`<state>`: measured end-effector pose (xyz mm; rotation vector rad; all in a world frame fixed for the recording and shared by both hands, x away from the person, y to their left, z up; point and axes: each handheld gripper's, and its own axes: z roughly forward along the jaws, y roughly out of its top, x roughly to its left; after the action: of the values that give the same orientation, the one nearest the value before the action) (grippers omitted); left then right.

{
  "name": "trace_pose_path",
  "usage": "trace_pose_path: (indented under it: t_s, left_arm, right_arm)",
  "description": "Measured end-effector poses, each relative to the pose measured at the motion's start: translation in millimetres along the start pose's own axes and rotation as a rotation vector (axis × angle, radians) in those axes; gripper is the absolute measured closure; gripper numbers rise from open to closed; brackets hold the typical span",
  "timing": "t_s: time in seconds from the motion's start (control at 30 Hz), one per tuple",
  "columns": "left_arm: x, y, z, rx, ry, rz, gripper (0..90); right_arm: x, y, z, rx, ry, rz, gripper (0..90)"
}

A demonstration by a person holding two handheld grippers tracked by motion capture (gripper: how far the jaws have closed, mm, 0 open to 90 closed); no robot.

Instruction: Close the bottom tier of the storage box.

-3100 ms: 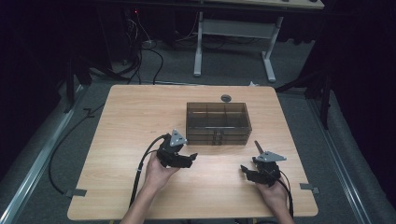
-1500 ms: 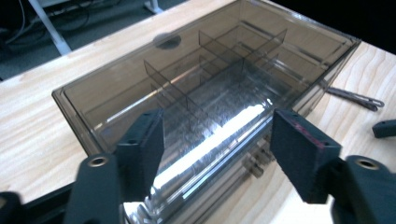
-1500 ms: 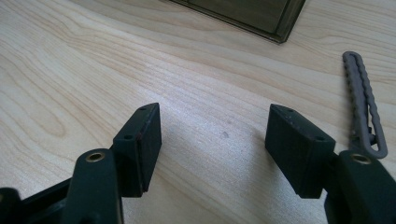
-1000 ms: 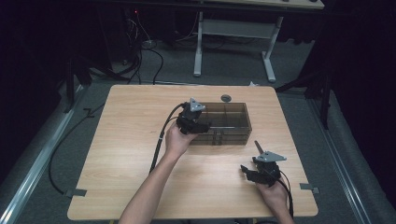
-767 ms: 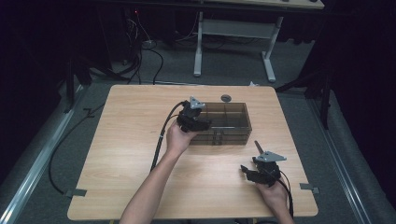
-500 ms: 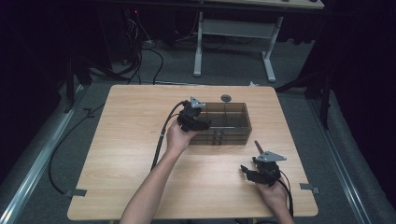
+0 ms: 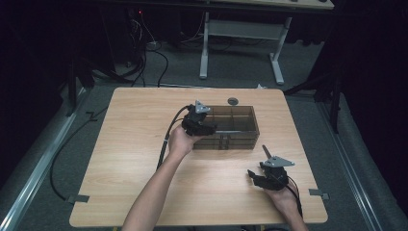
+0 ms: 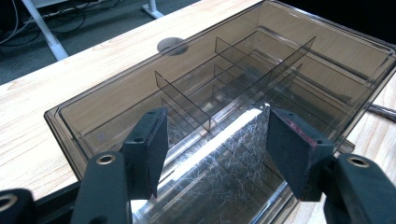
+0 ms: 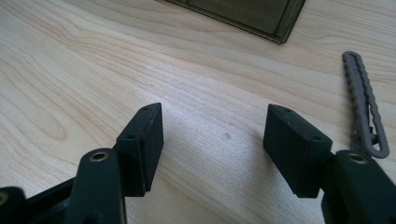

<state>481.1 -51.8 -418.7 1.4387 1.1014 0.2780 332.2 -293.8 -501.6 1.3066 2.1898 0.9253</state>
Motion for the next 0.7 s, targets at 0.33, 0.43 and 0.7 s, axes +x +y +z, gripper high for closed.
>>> trace_pose_path:
  t_s: [0.33,0.43,0.7]
  left_arm:
    - [1.3,-0.4,-0.8,-0.003,-0.014,0.002,39.7]
    - [1.7,-0.6,-1.1,-0.004,-0.018,0.001,39.7]
    - [2.8,-2.4,-2.3,-0.018,-0.029,0.004,39.8]
  right_arm:
    - [-0.6,2.3,-0.3,0.01,-0.016,0.029,43.5]
    - [-2.5,5.9,-1.9,0.025,-0.013,0.07,43.9]
    - [-7.4,19.1,-10.2,0.045,0.036,0.172,47.0]
